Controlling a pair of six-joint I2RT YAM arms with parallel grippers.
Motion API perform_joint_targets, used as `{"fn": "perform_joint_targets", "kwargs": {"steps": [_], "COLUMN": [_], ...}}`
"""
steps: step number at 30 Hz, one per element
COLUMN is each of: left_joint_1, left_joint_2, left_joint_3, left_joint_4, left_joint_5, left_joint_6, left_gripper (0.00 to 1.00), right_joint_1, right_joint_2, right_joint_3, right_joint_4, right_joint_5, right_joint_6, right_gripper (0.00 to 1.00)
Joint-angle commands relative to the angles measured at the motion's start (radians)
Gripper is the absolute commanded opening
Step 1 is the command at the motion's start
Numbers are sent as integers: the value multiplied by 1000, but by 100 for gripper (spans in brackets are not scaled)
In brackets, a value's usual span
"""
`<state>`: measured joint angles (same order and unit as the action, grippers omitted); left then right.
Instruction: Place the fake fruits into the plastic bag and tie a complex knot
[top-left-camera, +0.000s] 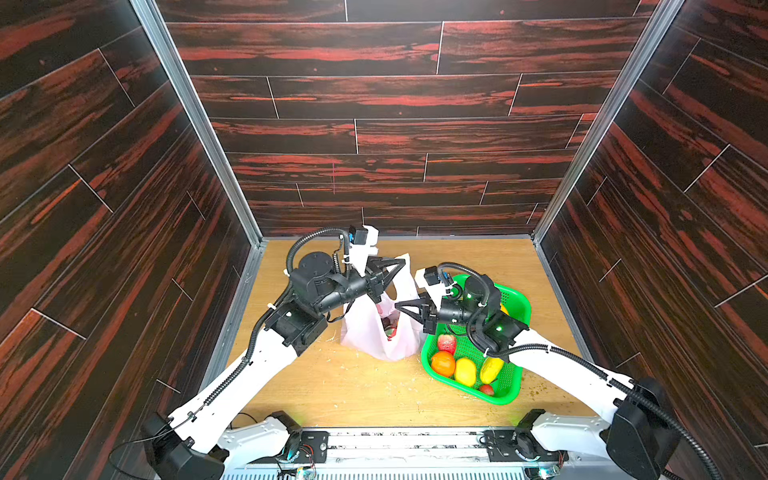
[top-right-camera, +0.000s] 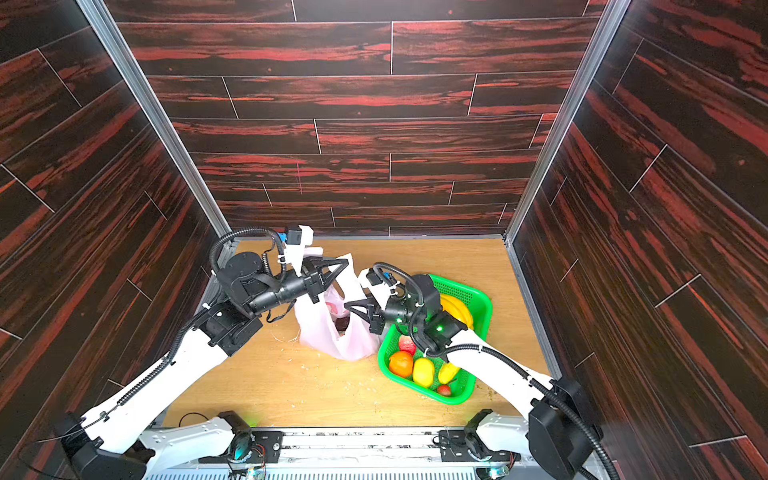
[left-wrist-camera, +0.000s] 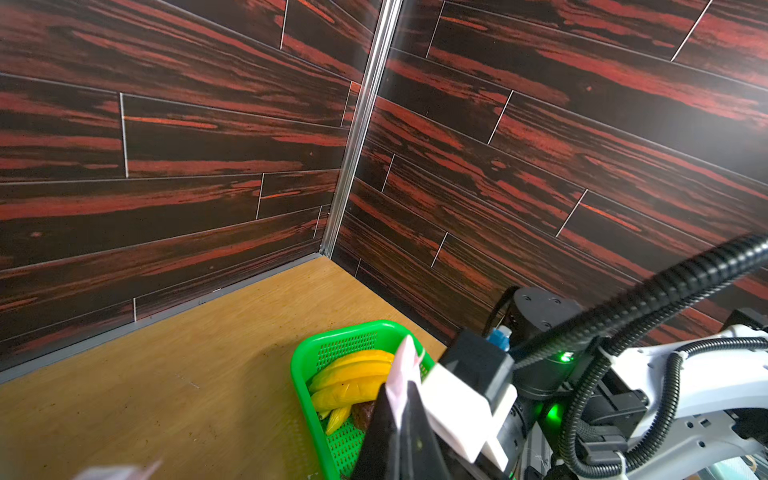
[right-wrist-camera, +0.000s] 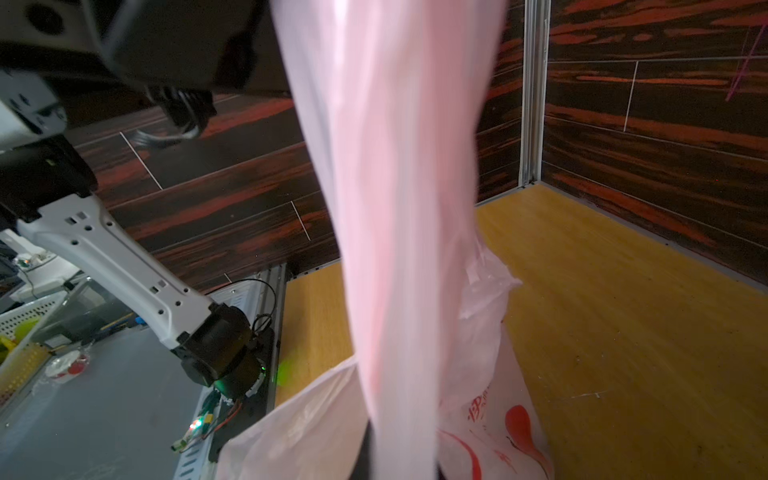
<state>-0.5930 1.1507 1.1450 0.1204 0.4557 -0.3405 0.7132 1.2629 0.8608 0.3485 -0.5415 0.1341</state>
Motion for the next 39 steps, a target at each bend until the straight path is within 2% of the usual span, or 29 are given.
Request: {"fn": "perform_joint_targets", "kwargs": {"steps": [1,2,5,9,13,16,19,23,27,33,39], "left_joint_1": [10,12,16,18,18,17,18,18,25,66,174], "left_joint_2": [-42,-52,-94,-174,-291,-397,-510,-643,-645,-538,-440], "left_joint_3": [39,44,50,51,-15,-117,-237,-376,-412,-404,-386], "left_joint_4": [12,0,-40,-137,-231,-267,-285,-285,-310,-229,-103], "left_joint_5": [-6,2,19,-17,-132,-253,-385,-457,-462,-353,-217], "left_joint_6": [22,26,46,96,164,204,215,209,221,197,143], "left_gripper": [19,27,41,54,61,65,74,86,91,95,99], "right_joint_1": [1,-6,-33,-71,-94,-103,-107,-110,-109,-109,-110], "right_joint_2": [-35,-32,-18,-18,-29,-37,-43,-43,-42,-36,-39], "right_joint_3": [8,10,19,20,20,14,1,-2,7,12,9], "right_joint_4": [-11,-21,-42,-41,-54,-61,-51,-46,-58,-63,-57], "right_joint_5": [-21,-32,-60,-81,-88,-92,-91,-95,-101,-113,-123], "right_joint_6": [-6,-7,9,32,25,18,17,16,16,20,24], "right_gripper": [0,0,0,0,0,0,0,0,0,0,0]}}
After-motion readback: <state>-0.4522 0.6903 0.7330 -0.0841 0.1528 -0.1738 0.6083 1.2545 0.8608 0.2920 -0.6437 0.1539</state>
